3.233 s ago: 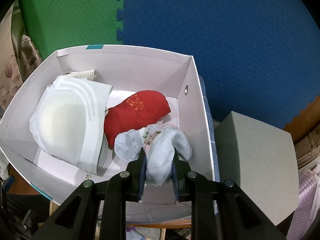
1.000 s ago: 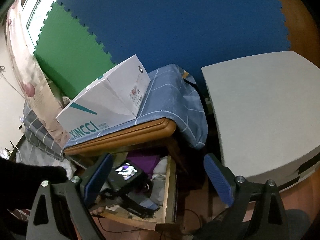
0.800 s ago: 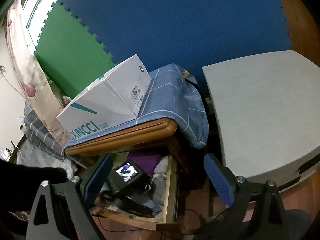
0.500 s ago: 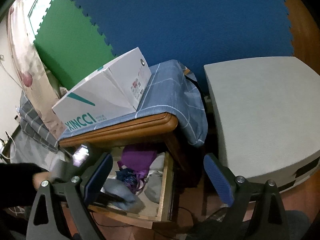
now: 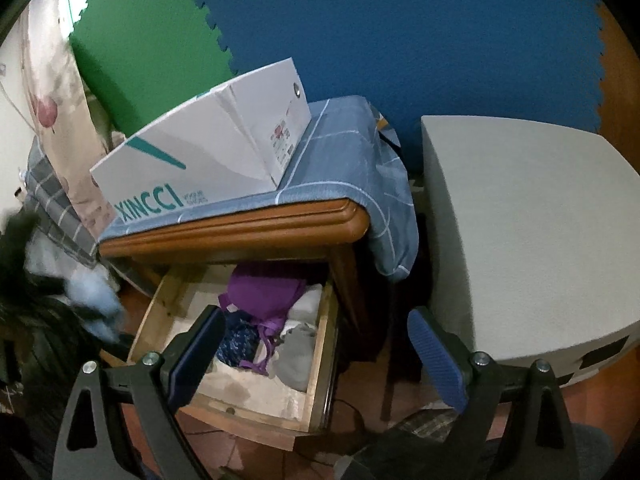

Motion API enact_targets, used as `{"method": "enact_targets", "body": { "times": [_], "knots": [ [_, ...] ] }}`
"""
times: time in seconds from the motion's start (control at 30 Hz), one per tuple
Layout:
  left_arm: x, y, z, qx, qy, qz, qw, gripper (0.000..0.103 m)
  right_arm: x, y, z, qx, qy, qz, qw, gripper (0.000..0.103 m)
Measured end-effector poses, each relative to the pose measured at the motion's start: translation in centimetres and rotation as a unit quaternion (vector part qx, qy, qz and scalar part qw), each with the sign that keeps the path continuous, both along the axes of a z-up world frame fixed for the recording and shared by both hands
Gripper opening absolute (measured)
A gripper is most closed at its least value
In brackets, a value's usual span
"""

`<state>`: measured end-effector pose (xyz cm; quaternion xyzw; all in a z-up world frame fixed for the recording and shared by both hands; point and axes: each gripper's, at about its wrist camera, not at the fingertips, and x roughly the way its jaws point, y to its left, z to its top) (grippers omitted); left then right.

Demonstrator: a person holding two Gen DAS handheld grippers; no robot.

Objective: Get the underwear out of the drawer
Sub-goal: 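Lift the light-blue underwear out and carry it over the box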

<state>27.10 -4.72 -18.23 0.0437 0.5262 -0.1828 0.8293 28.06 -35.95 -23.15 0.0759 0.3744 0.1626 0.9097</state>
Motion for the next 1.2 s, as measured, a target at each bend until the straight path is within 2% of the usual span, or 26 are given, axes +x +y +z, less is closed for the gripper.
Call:
{"method": "enact_targets", "body": {
  "times": [0.13, 0.3, 0.4, 0.43, 0.53, 0.67, 0.8, 1.2],
  "knots": [
    [-1.1, 1.4, 7.6, -0.020, -0.074, 0.008, 0.9970, 0.045, 0.0, 0.5, -0.1, -0.013, 0.004, 0.006, 1.000, 0.095],
    [-0.1, 3.9, 17.8, -0.051, -0.177, 0.041, 0.9820, 0.046, 0.0, 0.6, 0.0, -0.016, 0.008, 0.010, 1.000, 0.095],
    [1.1, 4.8, 22.5, -0.059, -0.224, 0.063, 0.9708, 0.046, -0.2, 0.7, 0.1, -0.017, 0.002, 0.013, 1.000, 0.095],
    [1.5, 5.0, 23.9, -0.054, -0.226, 0.070, 0.9701, 0.046, -0.2, 0.7, 0.1, -0.017, 0.001, 0.012, 1.000, 0.095],
    [2.6, 5.4, 27.6, -0.063, -0.255, 0.089, 0.9609, 0.046, -0.3, 0.5, 0.1, -0.015, -0.001, 0.012, 1.000, 0.095],
    [5.2, 4.9, 29.4, -0.094, -0.253, 0.114, 0.9561, 0.046, -0.3, 0.3, 0.1, -0.011, -0.001, 0.012, 1.000, 0.095],
    [7.4, 3.4, 29.3, -0.104, -0.247, 0.136, 0.9538, 0.046, -0.4, 0.4, 0.3, -0.012, -0.005, 0.015, 1.000, 0.095],
    [14.3, -2.7, 26.1, -0.064, -0.213, 0.156, 0.9625, 0.046, -0.6, 0.7, 0.3, -0.013, -0.007, 0.028, 0.999, 0.095]
  ]
}}
